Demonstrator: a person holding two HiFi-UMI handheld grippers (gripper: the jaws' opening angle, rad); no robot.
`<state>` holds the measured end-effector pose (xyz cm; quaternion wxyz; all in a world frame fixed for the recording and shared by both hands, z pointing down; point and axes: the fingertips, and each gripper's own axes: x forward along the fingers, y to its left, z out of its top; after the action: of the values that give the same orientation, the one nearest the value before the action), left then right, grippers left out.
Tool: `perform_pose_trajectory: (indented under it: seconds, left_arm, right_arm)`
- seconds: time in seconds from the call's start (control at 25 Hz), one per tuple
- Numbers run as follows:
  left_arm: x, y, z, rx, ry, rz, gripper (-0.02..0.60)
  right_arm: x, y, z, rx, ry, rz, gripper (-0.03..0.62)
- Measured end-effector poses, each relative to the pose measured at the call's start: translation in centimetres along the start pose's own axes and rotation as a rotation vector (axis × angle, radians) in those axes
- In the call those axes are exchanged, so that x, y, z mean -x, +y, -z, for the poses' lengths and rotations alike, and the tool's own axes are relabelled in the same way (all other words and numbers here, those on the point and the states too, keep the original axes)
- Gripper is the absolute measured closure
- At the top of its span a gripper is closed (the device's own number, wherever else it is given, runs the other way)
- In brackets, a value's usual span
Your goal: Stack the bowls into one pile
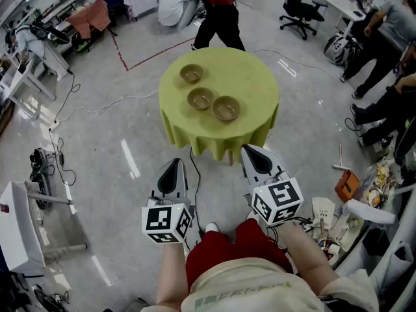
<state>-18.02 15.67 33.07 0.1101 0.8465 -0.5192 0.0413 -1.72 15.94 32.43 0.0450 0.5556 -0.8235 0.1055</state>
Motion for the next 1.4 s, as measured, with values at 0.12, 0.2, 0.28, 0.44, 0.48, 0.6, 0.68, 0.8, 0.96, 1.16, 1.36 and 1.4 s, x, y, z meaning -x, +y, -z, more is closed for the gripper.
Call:
perform_pose_trajectory:
  seconds: [0.12, 0.2, 0.28, 0.44, 0.48, 0.6, 0.68, 0.8, 0.96, 1.16, 1.36, 1.4]
  left_arm:
    - [0.3, -0.3, 0.1, -0.008, -0.004, 0.005, 0.557]
    - [0.1, -0.4, 0.2, -0.01, -0.007, 0.002, 0.557]
    - [-0.2, -0.6, 0.5, -0.01, -0.003, 0.002, 0.558]
    - [-0.3, -1.3, 0.8, -0.01, 0.004, 0.009, 0.557]
    - [-0.3, -1.4, 0.8, -0.01, 0.003, 0.008, 0.557]
    - [-0.5, -1.9, 0.8, -0.006, 0.0, 0.003, 0.557]
    - [-1.0, -2.5, 0.9, -0.008, 0.003, 0.004, 0.557]
    - [-2.0, -3.6, 1.0, -0.013, 0.003, -0.01, 0.557]
    - [-4.0, -4.6, 0.8, -0.003, 0.001, -0.052, 0.557]
    - [-6.3, -5.5, 0.2, 0.01, -0.023, -0.115, 0.557]
    - [-7.8, -7.6, 0.2, 0.017, -0.04, -0.168, 0.558]
    - [-8.0, -7.9, 0.2, 0.019, -0.042, -0.178, 0.557]
  right_arm:
    - [0.4, 0.2, 0.4, -0.004, -0.003, -0.002, 0.559]
    - [0.3, 0.1, 0.6, 0.002, -0.003, -0.01, 0.559]
    - [0.3, -0.2, 0.8, 0.002, -0.003, -0.013, 0.559]
    - [0.6, -0.7, 0.9, -0.043, -0.025, -0.007, 0.559]
    - [0.7, -0.9, 1.0, -0.061, -0.032, -0.004, 0.559]
    - [0.7, -1.6, 1.1, -0.097, -0.035, 0.0, 0.557]
    - [0.6, -2.4, 1.0, -0.095, -0.031, 0.001, 0.557]
    - [0.5, -3.9, 0.5, -0.068, -0.03, -0.017, 0.557]
    - [0.2, -6.9, -0.2, -0.057, -0.028, -0.044, 0.557]
    - [-0.7, -10.3, -1.4, -0.043, -0.035, -0.102, 0.557]
    - [-0.8, -13.1, -1.7, -0.035, -0.027, -0.149, 0.557]
    - [-0.8, -13.6, -1.8, -0.033, -0.027, -0.156, 0.557]
